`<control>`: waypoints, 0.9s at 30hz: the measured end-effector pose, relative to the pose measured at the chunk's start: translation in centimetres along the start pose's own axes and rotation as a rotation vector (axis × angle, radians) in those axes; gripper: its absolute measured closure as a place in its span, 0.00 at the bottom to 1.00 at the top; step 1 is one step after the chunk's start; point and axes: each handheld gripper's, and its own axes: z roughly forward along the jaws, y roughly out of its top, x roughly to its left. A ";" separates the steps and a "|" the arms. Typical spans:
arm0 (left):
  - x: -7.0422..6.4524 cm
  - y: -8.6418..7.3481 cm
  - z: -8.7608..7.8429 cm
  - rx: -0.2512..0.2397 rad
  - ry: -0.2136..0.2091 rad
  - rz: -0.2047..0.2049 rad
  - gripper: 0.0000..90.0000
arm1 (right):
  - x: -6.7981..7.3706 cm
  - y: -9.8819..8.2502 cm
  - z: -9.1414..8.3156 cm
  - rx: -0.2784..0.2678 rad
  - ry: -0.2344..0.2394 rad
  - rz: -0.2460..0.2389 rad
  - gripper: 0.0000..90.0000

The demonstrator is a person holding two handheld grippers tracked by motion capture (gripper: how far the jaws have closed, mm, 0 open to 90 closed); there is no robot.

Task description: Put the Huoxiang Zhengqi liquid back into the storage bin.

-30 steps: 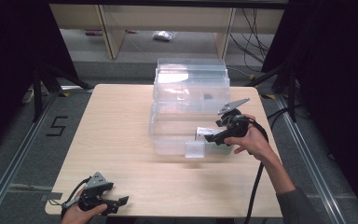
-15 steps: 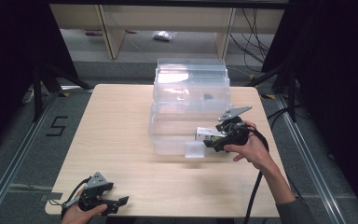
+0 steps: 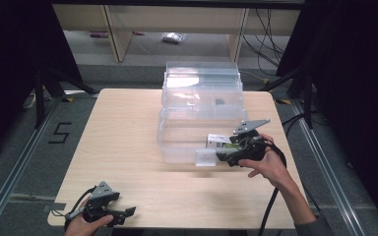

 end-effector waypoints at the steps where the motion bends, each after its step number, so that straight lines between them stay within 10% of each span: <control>1: 0.0 0.0 0.0 0.000 -0.001 0.001 0.16 | 0.1 -0.1 -0.1 0.009 0.009 0.000 0.22; 27: -0.1 0.0 0.0 -0.002 -0.001 0.004 0.16 | 2.5 -4.9 1.1 0.003 0.001 0.005 0.22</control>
